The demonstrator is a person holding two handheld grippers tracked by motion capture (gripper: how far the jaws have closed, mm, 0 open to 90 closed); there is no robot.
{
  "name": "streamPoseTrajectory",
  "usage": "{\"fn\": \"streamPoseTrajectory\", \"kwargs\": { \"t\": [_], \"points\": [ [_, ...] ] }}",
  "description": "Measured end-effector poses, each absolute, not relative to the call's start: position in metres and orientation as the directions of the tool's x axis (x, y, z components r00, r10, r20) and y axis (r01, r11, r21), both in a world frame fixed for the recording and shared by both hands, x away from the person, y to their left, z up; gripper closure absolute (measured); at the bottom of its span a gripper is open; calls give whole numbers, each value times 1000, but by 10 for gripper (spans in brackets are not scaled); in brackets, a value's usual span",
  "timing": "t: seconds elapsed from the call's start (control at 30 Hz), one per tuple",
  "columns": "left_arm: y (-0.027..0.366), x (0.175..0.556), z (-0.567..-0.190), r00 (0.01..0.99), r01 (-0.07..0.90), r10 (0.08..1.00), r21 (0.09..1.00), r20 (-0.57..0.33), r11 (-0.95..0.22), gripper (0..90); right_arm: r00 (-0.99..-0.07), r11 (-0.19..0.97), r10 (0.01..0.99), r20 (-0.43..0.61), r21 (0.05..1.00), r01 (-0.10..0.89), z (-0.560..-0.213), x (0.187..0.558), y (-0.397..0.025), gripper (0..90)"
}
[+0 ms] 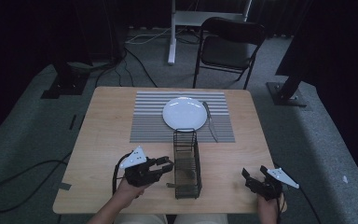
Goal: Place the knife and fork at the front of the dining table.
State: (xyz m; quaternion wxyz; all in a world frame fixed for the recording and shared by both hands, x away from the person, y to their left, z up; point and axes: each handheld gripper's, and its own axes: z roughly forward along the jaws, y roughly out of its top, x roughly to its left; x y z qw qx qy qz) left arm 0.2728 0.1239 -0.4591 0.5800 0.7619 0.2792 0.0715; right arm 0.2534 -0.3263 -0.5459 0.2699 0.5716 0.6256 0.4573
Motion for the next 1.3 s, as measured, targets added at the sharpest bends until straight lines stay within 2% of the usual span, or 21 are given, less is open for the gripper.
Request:
{"fn": "streamPoseTrajectory", "kwargs": {
  "t": [0.2, 0.27, 0.37, 0.53, 0.6, 1.3],
  "points": [
    [114, 275, -466, 825, 364, 519, 914, -225, -182, 622, -202, -66, 963, 180, 881, 469, -546, 253, -326, 140],
    [111, 273, -467, 826, 350, 523, 918, -210, -184, 678, -202, -71, 962, 185, 881, 469, -546, 253, -326, 141],
    [109, 272, -466, 829, 341, 521, 922, -203, -183, 810, -203, -77, 960, 193, 879, 470, -546, 253, -327, 141],
    [109, 273, -463, 833, 339, 516, 921, -199, -192, 837, -204, -79, 959, 196, 879, 470, -546, 254, -327, 141],
    [109, 273, -459, 839, 330, 505, 927, -202, -177, 879, -202, -85, 958, 202, 877, 472, -546, 254, -328, 141],
    [101, 275, -428, 872, 229, 475, 958, -123, -172, 881, -199, -106, 954, 226, 870, 481, -547, 255, -330, 142]
  ]
}}
